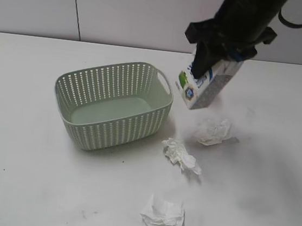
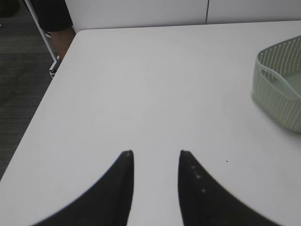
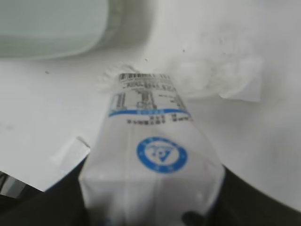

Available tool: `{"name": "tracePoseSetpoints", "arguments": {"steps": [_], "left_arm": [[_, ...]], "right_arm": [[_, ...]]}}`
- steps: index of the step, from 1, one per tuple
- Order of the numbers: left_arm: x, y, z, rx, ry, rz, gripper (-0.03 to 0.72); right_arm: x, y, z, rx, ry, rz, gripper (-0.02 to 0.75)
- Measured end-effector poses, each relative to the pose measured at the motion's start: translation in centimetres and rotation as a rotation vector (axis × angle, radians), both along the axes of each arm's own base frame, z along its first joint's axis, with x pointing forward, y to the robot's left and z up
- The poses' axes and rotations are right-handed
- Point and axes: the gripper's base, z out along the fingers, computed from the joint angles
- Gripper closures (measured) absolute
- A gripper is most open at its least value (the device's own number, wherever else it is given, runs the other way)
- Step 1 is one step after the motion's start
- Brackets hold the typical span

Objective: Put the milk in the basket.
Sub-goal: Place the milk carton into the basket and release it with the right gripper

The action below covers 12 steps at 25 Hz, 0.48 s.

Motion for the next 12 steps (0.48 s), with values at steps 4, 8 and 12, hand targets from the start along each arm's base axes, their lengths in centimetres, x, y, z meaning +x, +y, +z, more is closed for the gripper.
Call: {"name": "tracePoseSetpoints", "arguments": {"steps": [4, 8, 12], "left_arm": [[0.0, 0.0, 0.0, 0.000, 0.000, 0.000, 0.449], [0.0, 0.0, 0.0, 0.000, 0.000, 0.000, 0.449], [0.0, 0.0, 0.0, 0.000, 0.000, 0.000, 0.449]], "right_arm": [[-0.6, 2.8, 3.4, 0.067, -0.099, 0.068, 0.402], [-1.6, 5.6, 5.9, 0.123, -0.184, 0.136, 0.402], [-1.4, 8.6, 5.2, 0.123, -0.209, 0.192, 0.402]]}}
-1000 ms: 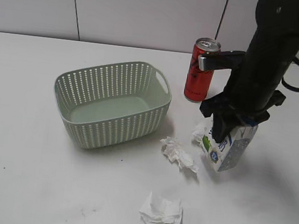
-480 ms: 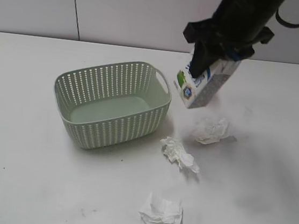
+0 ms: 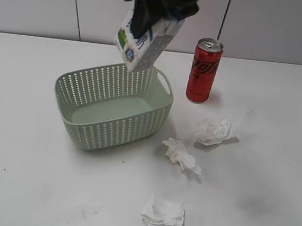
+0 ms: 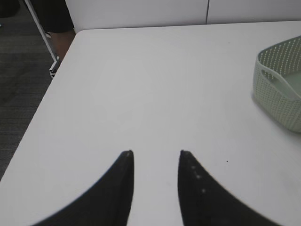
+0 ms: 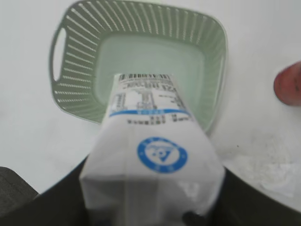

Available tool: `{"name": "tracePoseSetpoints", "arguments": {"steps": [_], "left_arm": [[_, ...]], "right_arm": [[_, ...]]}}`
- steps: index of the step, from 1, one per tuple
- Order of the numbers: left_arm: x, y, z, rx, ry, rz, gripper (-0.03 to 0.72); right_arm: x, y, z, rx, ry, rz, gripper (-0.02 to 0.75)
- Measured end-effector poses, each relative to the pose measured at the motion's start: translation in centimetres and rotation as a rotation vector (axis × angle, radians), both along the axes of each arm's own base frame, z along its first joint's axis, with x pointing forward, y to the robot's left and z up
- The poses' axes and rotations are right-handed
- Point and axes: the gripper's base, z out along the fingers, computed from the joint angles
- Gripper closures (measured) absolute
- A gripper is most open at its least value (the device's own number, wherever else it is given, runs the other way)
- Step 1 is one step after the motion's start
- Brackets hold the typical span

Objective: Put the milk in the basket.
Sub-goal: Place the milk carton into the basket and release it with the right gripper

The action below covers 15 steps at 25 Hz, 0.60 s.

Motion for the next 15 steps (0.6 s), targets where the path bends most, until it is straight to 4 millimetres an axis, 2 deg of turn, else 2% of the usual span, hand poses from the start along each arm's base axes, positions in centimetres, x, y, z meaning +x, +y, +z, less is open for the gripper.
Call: {"name": "tracePoseSetpoints", "arguments": {"steps": [1, 6, 10, 13, 15], "left_arm": [[0.0, 0.0, 0.0, 0.000, 0.000, 0.000, 0.449], [0.0, 0.0, 0.0, 0.000, 0.000, 0.000, 0.449], [0.0, 0.0, 0.0, 0.000, 0.000, 0.000, 0.449], [0.0, 0.0, 0.0, 0.000, 0.000, 0.000, 0.449], [0.0, 0.0, 0.0, 0.000, 0.000, 0.000, 0.449]], "right_arm": [[0.2, 0.7, -0.7, -0.011, 0.004, 0.010, 0.402], [2.0, 3.9, -6.8, -0.084, 0.060, 0.040, 0.404], [3.4, 4.6, -11.9, -0.184, 0.087, 0.043, 0.404], [4.1, 4.6, -14.4, -0.247, 0.075, 0.041, 0.404], [4.4, 4.7, -15.1, -0.257, 0.060, 0.041, 0.404]]}}
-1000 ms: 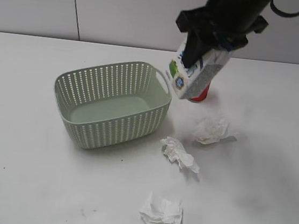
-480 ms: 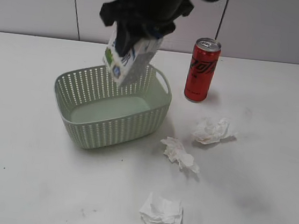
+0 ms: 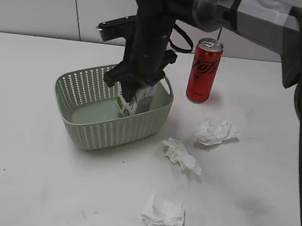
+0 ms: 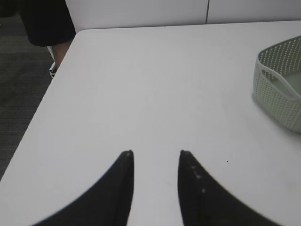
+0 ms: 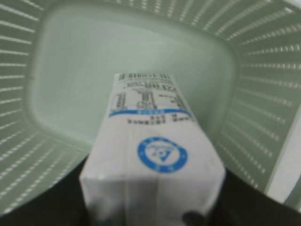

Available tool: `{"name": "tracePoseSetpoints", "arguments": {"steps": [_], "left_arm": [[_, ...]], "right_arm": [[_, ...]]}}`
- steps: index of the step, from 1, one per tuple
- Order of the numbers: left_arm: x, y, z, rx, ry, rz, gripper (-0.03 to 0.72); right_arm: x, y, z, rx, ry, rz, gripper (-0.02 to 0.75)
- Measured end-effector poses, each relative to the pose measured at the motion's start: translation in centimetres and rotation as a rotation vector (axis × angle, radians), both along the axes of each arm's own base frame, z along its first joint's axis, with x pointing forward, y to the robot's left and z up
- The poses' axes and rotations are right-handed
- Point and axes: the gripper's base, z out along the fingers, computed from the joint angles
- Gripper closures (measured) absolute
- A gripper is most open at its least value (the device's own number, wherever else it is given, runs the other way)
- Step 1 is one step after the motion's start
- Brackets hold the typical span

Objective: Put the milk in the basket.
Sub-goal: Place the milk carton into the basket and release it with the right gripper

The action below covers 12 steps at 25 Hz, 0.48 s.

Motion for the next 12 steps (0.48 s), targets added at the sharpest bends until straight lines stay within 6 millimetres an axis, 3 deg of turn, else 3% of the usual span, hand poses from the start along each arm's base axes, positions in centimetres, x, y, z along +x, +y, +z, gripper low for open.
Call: {"name": "tracePoseSetpoints", "arguments": {"steps": [6, 12], "left_arm": [[0.0, 0.0, 0.0, 0.000, 0.000, 0.000, 0.449], [0.0, 0.0, 0.0, 0.000, 0.000, 0.000, 0.449]], "right_arm": [[0.4, 0.5, -1.4, 0.018, -0.012, -0.007, 0.356], [0.5, 0.8, -1.2, 0.047, -0.014, -0.012, 0.101]]}}
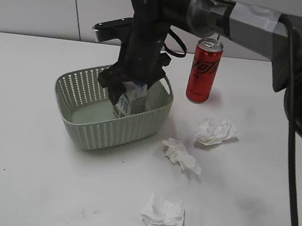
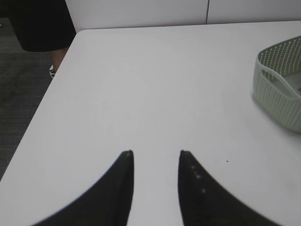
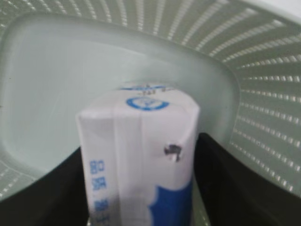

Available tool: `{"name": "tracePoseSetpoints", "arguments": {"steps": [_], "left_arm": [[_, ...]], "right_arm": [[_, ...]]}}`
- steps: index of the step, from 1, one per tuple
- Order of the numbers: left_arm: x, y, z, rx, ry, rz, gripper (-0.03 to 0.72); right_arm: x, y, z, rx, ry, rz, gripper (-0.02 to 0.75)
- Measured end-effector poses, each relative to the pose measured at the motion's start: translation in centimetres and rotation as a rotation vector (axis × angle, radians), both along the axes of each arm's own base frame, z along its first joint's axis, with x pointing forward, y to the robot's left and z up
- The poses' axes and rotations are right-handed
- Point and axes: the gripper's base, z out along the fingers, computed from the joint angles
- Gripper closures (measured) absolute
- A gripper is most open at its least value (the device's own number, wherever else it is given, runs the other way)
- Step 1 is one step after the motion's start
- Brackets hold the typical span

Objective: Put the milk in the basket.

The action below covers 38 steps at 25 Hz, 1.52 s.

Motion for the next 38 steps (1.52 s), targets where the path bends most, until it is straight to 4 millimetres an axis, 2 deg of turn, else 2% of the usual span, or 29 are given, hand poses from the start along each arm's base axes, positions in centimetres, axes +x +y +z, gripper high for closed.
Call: {"name": "tracePoseSetpoints", "arguments": {"steps": [5, 8, 11, 17, 20, 23, 27, 30, 32, 34, 38], "left_arm": [[0.0, 0.0, 0.0, 0.000, 0.000, 0.000, 0.449], [0.0, 0.0, 0.0, 0.000, 0.000, 0.000, 0.449], [0.0, 0.0, 0.0, 0.000, 0.000, 0.000, 0.449], [0.0, 0.0, 0.0, 0.000, 0.000, 0.000, 0.449], [0.0, 0.0, 0.0, 0.000, 0.000, 0.000, 0.449], [0.0, 0.0, 0.0, 0.000, 0.000, 0.000, 0.449], [0.0, 0.0, 0.0, 0.000, 0.000, 0.000, 0.449], [0.0, 0.0, 0.0, 0.000, 0.000, 0.000, 0.449], [0.0, 0.0, 0.0, 0.000, 0.000, 0.000, 0.449], [0.0, 0.0, 0.0, 0.000, 0.000, 0.000, 0.449], [0.0, 0.0, 0.0, 0.000, 0.000, 0.000, 0.449]], "right_arm": [[0.0, 0.2, 2.4, 0.015, -0.002, 0.003, 0.081], [-0.2, -0.3, 5.4, 0.045, -0.037, 0.000, 0.080], [-0.6, -1.5, 9.2, 0.053, -0.100, -0.007, 0.080], [-0.8, -6.5, 17.7, 0.119, -0.249, -0.121, 0.080], [-1.1, -9.6, 21.1, 0.133, -0.324, -0.177, 0.090], [-1.7, -12.8, 23.1, 0.099, -0.377, -0.233, 0.098], [-2.6, -16.8, 23.1, 0.052, -0.348, -0.313, 0.108], [-3.7, -20.1, 21.9, 0.004, -0.293, -0.384, 0.118], [-4.8, -22.2, 20.1, -0.051, -0.230, -0.418, 0.127], [-6.5, -24.2, 19.1, -0.087, -0.192, -0.455, 0.135], [-10.6, -26.2, 17.6, -0.106, -0.167, -0.478, 0.141]]}}
